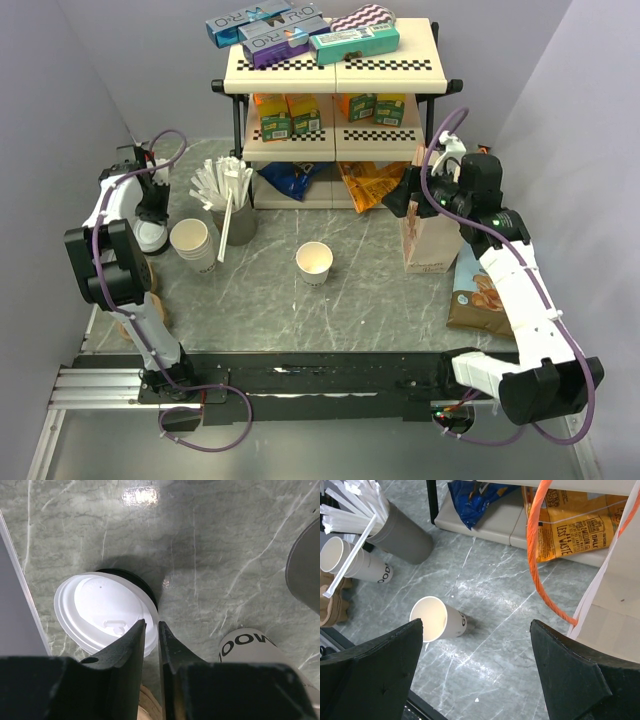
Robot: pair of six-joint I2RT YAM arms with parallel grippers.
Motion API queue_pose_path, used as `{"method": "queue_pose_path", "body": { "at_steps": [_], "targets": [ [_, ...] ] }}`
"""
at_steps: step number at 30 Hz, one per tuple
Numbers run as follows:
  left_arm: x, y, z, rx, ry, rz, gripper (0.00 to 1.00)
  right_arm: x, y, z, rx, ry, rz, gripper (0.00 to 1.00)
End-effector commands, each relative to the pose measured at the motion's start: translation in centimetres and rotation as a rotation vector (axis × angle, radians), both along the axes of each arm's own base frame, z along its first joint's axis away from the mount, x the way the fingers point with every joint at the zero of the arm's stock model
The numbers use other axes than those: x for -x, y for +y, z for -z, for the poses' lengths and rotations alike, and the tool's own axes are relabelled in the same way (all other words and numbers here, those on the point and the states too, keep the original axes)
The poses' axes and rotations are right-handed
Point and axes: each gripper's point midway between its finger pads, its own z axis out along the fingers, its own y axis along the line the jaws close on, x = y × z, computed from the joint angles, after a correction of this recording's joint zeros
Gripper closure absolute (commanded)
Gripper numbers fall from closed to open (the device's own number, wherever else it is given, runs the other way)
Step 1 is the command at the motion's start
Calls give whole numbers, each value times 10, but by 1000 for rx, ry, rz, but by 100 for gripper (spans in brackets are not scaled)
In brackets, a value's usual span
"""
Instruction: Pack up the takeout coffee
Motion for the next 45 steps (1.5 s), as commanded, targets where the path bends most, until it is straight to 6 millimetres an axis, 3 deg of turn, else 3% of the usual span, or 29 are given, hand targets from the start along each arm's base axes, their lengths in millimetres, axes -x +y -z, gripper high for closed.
{"method": "queue_pose_path", "body": {
  "at_steps": [1,14,20,26,30,35,39,45],
  "targets": [
    [-13,5,-13,-28,-41,4,78,-10,1,-14,-21,-49,4,7],
    [-13,3,-7,-19,-25,12,79,-15,3,-13,-25,-41,-1,7],
    [-12,1,-6,-15,-18,18,85,-16,3,-12,-28,-33,-2,7],
    [-11,1,-11,-20,-26,19,99,-18,3,-12,-28,-31,0,7],
    [-10,4,-25,-51,-66,17,99,-18,4,-11,-30,-29,-3,7],
    [-6,5,-25,-65,-69,24,99,-19,6,-10,-38,-23,-7,7],
    [-7,5,-15,-70,-50,8,66,-21,6,-10,-39,-21,-8,7],
    [-16,2,-10,-61,-44,-3,67,-21,5,-11,-31,-24,-7,7]
  ]
}}
